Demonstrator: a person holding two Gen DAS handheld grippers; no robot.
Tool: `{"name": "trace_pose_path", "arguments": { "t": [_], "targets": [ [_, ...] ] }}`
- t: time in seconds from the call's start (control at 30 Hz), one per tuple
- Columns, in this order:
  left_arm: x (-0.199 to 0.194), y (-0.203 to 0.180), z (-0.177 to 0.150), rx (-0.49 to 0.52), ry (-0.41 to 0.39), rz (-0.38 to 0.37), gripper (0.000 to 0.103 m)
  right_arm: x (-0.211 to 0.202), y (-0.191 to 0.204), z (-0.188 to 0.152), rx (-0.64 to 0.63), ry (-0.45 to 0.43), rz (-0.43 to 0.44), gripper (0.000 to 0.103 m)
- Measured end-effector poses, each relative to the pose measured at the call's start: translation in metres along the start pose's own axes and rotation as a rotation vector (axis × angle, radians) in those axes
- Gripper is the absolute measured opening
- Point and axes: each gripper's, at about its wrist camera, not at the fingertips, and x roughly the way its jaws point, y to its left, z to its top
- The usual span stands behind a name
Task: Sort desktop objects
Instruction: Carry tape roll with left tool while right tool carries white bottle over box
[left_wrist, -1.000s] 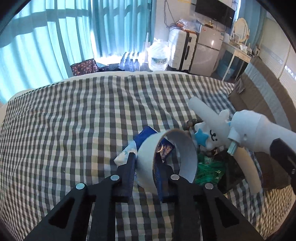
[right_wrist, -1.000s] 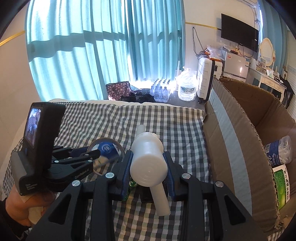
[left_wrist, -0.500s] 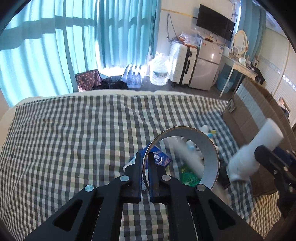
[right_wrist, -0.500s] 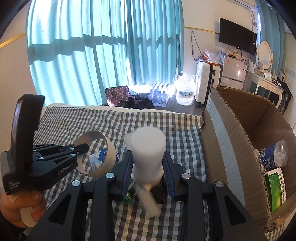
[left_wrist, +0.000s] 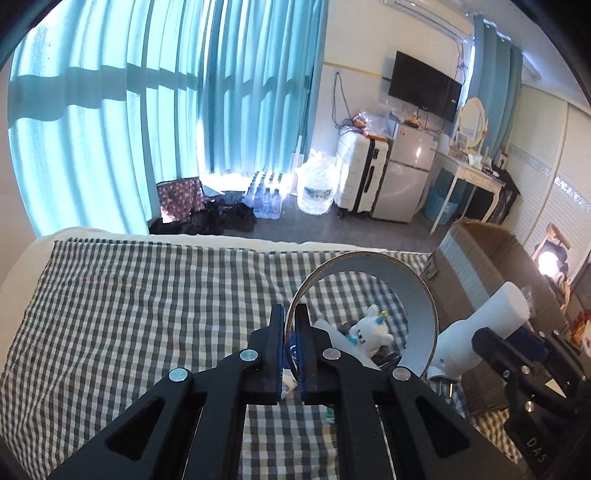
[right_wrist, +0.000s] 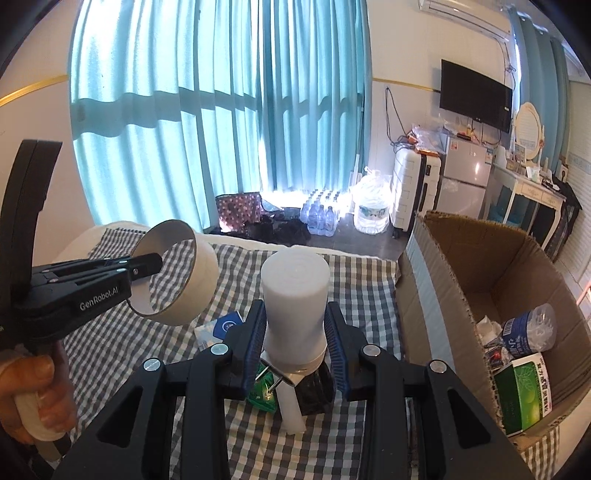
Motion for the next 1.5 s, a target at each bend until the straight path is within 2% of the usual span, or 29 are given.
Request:
{"name": "trace_pose_path", "arguments": {
  "t": [0.3,0.47,0.67,0.97,1.23,1.33,1.5],
  "targets": [
    [-0.046,-0.010,0.000,0.005,-0.057,-0.021,0.005,-0.038,0.001,0.015,-0.014,-0.065,-0.018,0.032],
    [-0.069,-0.019,0.001,0.017,-0.104,0.007,0.005,-0.063,-0.005,0.022,-0.013,-0.110,-0.030,0.032],
    [-0.096,-0.032,0.007,0.013,-0.156,0.027,0.005,-0.096,-0.009,0.035,-0.049,-0.193,-0.086,0.032],
    [-0.105,-0.039,0.014,-0.062,-0.145,0.038,0.005,-0.117,-0.034,0.044,0.000,-0.229,-0.071,0.032],
    [-0.113,-0.073,0.019,-0.044,-0.172,0.041,0.005,-0.136,-0.067,0.048,0.040,-0.270,-0.094,0.032],
    [-0.112,-0.088,0.018,-0.024,-0.171,0.036,0.005,-0.138,-0.081,0.047,0.072,-0.272,-0.071,0.032],
    [-0.109,-0.114,0.018,0.003,-0.170,0.025,0.005,-0.143,-0.098,0.045,0.073,-0.282,-0.110,0.032]
  ]
}}
